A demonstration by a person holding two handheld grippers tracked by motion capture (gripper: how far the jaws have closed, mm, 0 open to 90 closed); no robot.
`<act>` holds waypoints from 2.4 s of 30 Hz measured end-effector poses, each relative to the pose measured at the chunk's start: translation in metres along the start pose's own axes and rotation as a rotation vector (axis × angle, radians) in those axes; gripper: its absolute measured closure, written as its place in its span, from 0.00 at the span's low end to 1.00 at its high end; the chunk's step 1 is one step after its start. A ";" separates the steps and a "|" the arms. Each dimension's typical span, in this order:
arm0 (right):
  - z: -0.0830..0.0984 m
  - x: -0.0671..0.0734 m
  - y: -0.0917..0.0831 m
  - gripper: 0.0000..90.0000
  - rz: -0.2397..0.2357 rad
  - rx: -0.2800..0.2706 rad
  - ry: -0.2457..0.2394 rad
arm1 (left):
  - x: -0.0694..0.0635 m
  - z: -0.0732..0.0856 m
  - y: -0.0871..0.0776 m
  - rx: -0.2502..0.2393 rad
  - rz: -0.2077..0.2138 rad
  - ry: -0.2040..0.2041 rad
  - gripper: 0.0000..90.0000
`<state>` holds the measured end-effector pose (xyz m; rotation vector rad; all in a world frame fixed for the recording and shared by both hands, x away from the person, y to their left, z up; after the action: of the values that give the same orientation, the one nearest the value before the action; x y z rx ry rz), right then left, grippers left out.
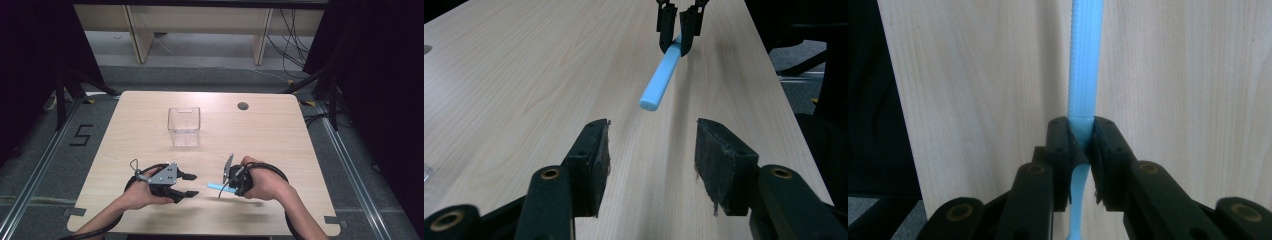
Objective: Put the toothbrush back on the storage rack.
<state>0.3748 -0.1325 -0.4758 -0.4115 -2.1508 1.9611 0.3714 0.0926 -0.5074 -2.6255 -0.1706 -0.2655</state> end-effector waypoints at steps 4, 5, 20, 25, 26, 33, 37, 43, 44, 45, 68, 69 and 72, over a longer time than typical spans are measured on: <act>-0.004 0.000 0.000 0.88 -0.005 -0.004 -0.031 | 0.000 -0.001 0.003 0.007 0.018 0.012 0.54; -0.004 0.001 -0.001 0.88 -0.007 -0.001 -0.023 | 0.000 -0.001 0.006 0.007 0.024 0.011 0.54; -0.019 0.007 -0.003 0.88 -0.015 -0.017 -0.070 | 0.000 -0.005 0.019 0.022 0.049 0.030 0.60; -0.025 0.005 -0.002 0.88 0.004 -0.048 -0.114 | -0.002 -0.006 0.023 0.024 0.065 0.032 0.64; -0.025 0.005 -0.002 0.88 0.004 -0.048 -0.114 | -0.002 -0.006 0.023 0.024 0.065 0.032 0.64; -0.029 0.009 0.000 0.88 -0.004 -0.031 -0.115 | -0.001 -0.006 0.027 0.047 0.074 0.063 0.68; -0.032 0.010 0.000 0.88 -0.006 -0.028 -0.122 | -0.001 -0.006 0.028 0.054 0.078 0.074 0.70; -0.035 0.010 0.001 0.88 0.002 -0.035 -0.141 | -0.004 -0.005 0.031 0.041 0.089 0.045 0.74; -0.035 0.010 0.001 0.88 0.002 -0.035 -0.141 | -0.004 -0.005 0.031 0.041 0.089 0.045 0.74; -0.035 0.012 0.001 0.88 -0.015 -0.024 -0.128 | -0.003 -0.004 0.031 0.062 0.092 0.072 0.75; -0.045 0.011 0.003 0.88 -0.007 -0.057 -0.241 | -0.005 -0.003 0.034 0.070 0.125 0.063 0.86; -0.043 0.013 0.002 0.88 -0.004 -0.040 -0.197 | -0.004 -0.003 0.033 0.076 0.123 0.071 0.86; -0.043 0.015 0.001 0.87 -0.007 -0.041 -0.180 | -0.005 -0.004 0.032 0.080 0.142 0.053 0.86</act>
<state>0.3749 -0.0866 -0.4734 -0.2411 -2.2992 2.0237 0.3711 0.0625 -0.5203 -2.5345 0.0221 -0.2728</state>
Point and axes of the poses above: each handheld gripper's, and its own axes: y roughly forward along the jaws, z roughly out of its underside, x roughly to its left, the point moved 4 cm from there along y, roughly forward along the jaws, and after that the axes turned 10 degrees about y, right-handed, at the moved point
